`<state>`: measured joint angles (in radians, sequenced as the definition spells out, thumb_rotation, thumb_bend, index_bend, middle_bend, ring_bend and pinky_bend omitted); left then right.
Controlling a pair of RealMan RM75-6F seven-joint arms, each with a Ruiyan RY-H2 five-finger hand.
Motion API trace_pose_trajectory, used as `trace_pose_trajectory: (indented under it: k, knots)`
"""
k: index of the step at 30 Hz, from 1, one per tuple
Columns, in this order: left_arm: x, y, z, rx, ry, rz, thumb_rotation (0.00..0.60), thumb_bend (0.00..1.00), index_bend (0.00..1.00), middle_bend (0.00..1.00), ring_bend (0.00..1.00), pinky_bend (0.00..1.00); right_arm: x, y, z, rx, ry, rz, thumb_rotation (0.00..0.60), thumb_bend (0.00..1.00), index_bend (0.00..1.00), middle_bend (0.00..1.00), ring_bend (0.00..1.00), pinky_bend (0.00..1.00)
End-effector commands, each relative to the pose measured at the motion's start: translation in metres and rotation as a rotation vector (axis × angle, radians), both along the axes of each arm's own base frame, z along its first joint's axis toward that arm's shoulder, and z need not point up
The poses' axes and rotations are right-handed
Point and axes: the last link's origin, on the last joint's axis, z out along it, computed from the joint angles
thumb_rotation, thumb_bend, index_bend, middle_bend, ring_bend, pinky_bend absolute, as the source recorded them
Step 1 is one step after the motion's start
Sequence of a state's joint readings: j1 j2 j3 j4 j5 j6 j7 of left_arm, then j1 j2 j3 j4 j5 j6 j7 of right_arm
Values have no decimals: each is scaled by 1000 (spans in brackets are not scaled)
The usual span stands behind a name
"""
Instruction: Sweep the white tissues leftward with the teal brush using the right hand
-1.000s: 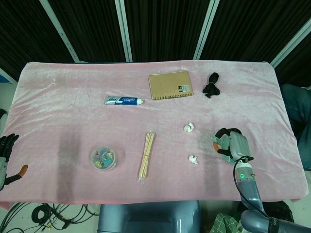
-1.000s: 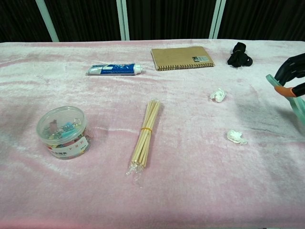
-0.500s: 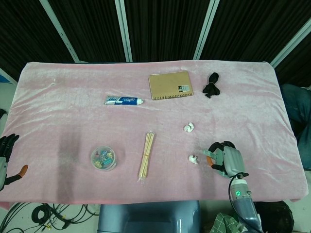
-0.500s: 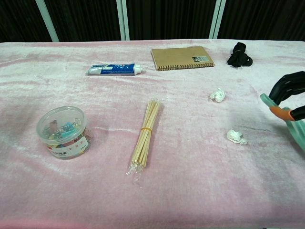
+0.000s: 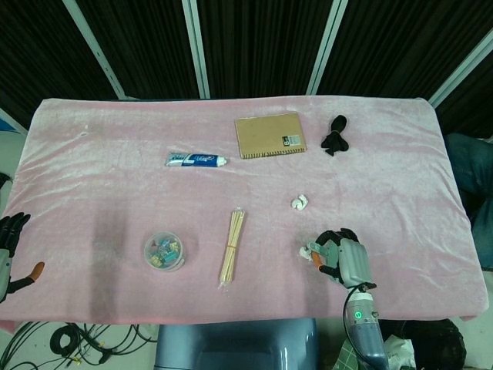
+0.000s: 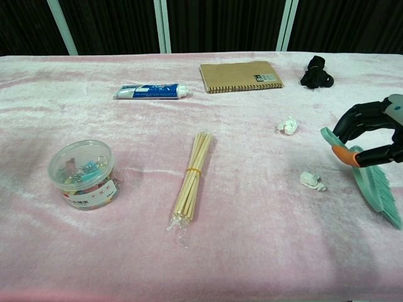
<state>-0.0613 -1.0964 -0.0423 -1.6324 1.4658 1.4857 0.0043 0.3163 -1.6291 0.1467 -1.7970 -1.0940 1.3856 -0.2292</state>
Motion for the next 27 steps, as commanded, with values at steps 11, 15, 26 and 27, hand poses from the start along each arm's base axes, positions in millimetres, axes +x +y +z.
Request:
trace_pose_trajectory:
  k: [11,15,26,27]
  knots:
    - [0,0,0,-1,2,0,600,276,61,54,0,0,16,-5,-16,-12,-73,-49,600,362,710,588,343,152]
    - [0,0,0,-3,0,2,600,275,61,54,0,0,20,-11,-21,-2,-127,-87,600,386,723,592,345,153]
    - [0,1,0,-4,-4,5,600,276,61,54,0,0,41,-41,-28,-50,-287,-151,600,390,730,593,345,153]
    - [0,1,0,-4,-4,5,600,276,61,54,0,0,42,-42,-28,-51,-293,-153,600,391,730,593,345,153]
